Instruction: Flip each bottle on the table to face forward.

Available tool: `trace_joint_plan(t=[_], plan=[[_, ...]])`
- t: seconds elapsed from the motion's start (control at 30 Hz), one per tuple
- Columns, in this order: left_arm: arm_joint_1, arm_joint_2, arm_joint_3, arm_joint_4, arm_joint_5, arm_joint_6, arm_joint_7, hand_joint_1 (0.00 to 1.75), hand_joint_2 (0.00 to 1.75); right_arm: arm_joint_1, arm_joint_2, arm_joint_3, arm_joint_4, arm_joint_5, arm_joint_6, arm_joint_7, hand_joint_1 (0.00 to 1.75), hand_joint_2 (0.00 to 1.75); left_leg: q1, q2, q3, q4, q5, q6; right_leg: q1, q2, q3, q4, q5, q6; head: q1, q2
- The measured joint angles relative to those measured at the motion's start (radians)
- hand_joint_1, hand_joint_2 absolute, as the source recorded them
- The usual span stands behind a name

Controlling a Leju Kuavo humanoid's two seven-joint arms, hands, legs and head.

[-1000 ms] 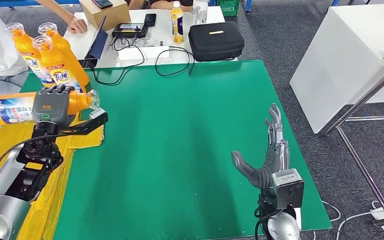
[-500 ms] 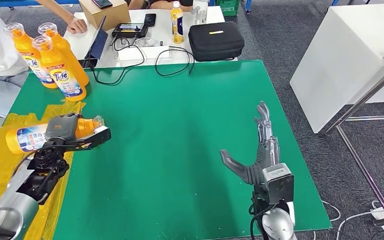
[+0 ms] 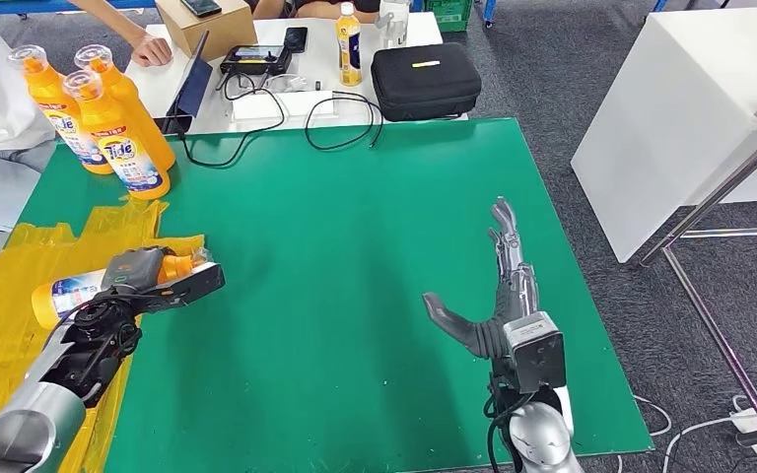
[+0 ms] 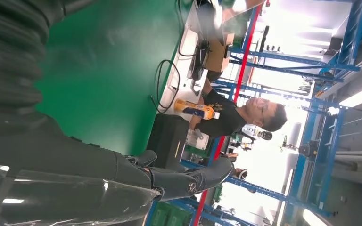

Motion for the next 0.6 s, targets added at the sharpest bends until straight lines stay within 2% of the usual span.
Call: trace_joint_plan(t=[0.6], plan=[[0.001,-0.016,0.015,0.008,0.040,0.013,0.002,0.00,1.75,-0.010,-0.001,0.002,0.029,0.001,0.003,0.008,0.00,1.75,0.000,0.000,0.000,0.000,0.000,0.000,0.000,0.000,0.000,0.000,0.000,0.000,0.000,0.000]])
